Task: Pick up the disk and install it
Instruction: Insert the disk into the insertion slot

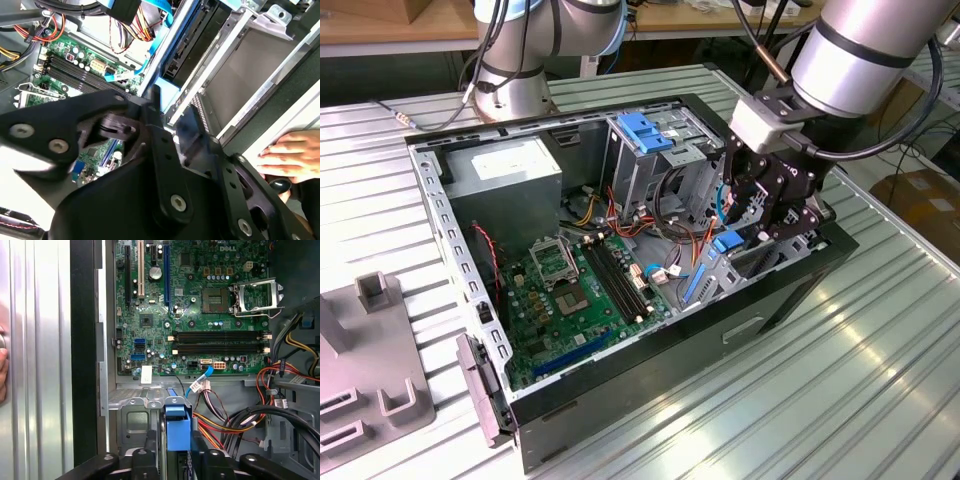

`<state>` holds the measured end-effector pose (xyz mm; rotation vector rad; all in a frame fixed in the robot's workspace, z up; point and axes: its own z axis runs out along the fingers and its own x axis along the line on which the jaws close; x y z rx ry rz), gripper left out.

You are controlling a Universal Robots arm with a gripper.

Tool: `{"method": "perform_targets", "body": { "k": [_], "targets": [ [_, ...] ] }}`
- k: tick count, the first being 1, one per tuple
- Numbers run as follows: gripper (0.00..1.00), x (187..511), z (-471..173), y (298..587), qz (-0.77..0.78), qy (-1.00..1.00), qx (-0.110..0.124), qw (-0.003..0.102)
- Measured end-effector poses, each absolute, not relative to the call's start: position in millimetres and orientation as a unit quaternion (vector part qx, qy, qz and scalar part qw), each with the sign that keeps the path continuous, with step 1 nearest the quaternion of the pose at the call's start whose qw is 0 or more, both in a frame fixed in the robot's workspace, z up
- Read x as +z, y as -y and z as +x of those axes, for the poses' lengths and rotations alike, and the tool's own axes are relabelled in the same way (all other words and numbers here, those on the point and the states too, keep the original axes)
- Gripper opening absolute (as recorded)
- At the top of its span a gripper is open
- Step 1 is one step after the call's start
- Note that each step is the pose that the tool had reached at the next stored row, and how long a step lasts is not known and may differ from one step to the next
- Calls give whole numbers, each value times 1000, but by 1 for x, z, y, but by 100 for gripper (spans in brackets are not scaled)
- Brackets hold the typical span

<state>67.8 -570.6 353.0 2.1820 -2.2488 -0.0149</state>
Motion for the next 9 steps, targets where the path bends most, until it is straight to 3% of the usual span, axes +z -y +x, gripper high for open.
{"method": "perform_targets", "body": {
  "k": [4,5,6,9],
  "targets": [
    [18,353,68,571,696,718,-5,4],
    [18,353,68,571,696,718,-5,4],
    [12,353,68,571,696,718,-5,4],
    [12,353,68,571,696,718,-5,4]
  ]
}}
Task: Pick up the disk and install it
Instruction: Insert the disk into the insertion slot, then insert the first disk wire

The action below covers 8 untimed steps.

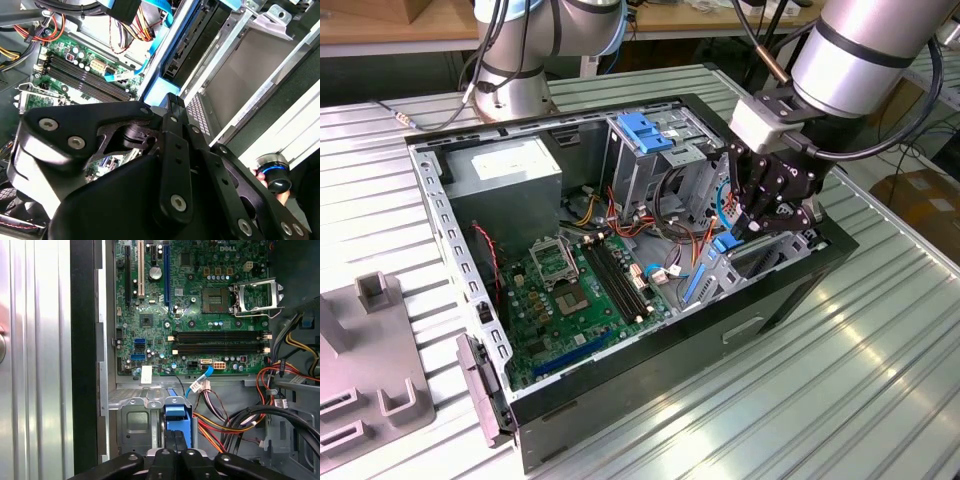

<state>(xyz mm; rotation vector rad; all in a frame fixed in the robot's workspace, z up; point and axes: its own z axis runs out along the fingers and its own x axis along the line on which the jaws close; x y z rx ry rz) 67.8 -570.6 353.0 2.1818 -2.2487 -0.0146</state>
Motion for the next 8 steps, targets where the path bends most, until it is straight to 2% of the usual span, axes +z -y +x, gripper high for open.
{"method": "perform_targets", "body": {
  "k": [8],
  "targets": [
    [12,353,68,571,696,718,-5,4]
  ]
}}
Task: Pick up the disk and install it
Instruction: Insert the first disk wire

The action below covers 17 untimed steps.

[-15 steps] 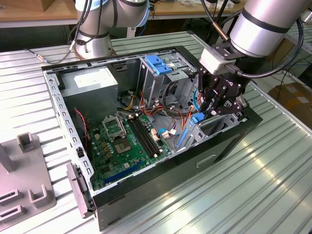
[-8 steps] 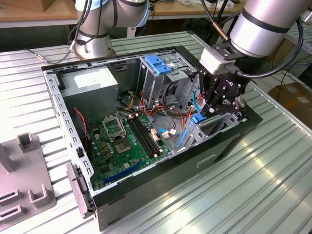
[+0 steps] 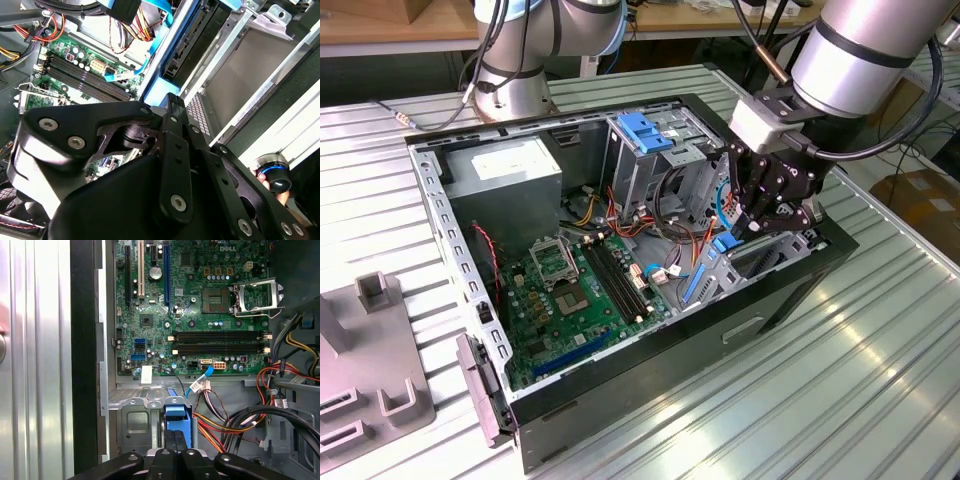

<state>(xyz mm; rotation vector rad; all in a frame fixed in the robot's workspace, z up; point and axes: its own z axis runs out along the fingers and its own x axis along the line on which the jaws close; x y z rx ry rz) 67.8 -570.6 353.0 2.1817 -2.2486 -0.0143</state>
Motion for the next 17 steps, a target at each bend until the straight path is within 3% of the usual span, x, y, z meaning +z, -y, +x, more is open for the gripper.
{"method": "perform_targets", "body": {
  "k": [17],
  "targets": [
    [12,365,92,571,696,718,0,8]
  ]
}}
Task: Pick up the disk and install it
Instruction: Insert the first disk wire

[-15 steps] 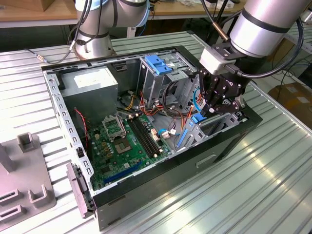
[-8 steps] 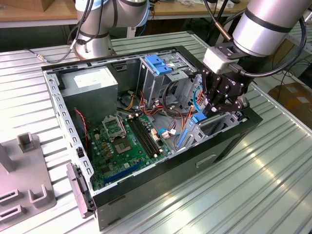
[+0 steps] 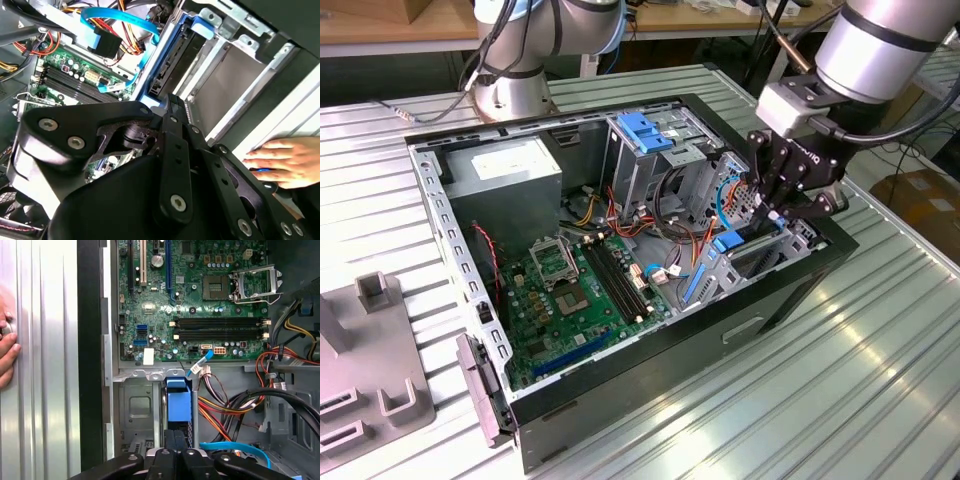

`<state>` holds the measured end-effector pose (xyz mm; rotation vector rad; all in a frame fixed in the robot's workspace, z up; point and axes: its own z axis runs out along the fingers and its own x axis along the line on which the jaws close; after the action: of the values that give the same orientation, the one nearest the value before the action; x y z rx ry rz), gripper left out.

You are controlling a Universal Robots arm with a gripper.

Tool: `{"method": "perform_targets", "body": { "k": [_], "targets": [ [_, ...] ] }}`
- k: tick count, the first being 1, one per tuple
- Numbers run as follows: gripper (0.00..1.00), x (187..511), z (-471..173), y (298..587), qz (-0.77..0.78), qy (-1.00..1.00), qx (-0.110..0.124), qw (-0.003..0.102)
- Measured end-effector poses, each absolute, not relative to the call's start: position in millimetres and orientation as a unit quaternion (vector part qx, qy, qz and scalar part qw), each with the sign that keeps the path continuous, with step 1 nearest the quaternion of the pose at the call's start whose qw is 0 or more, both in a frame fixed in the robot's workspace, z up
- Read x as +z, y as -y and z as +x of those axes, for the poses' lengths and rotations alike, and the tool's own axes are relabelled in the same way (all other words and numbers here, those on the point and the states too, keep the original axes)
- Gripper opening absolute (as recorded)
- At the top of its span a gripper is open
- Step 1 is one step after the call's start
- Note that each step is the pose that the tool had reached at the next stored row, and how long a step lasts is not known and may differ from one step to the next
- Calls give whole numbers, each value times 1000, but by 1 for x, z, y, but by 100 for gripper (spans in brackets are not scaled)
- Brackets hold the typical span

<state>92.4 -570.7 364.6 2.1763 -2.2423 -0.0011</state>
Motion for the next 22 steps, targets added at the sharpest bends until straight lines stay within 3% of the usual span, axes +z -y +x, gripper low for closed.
{"method": "perform_targets", "body": {
  "k": [5,11,22],
  "targets": [
    [12,368,99,571,696,718,5,14],
    [12,368,117,571,696,717,25,33],
    [12,381,132,568,695,717,36,46]
  ]
}}
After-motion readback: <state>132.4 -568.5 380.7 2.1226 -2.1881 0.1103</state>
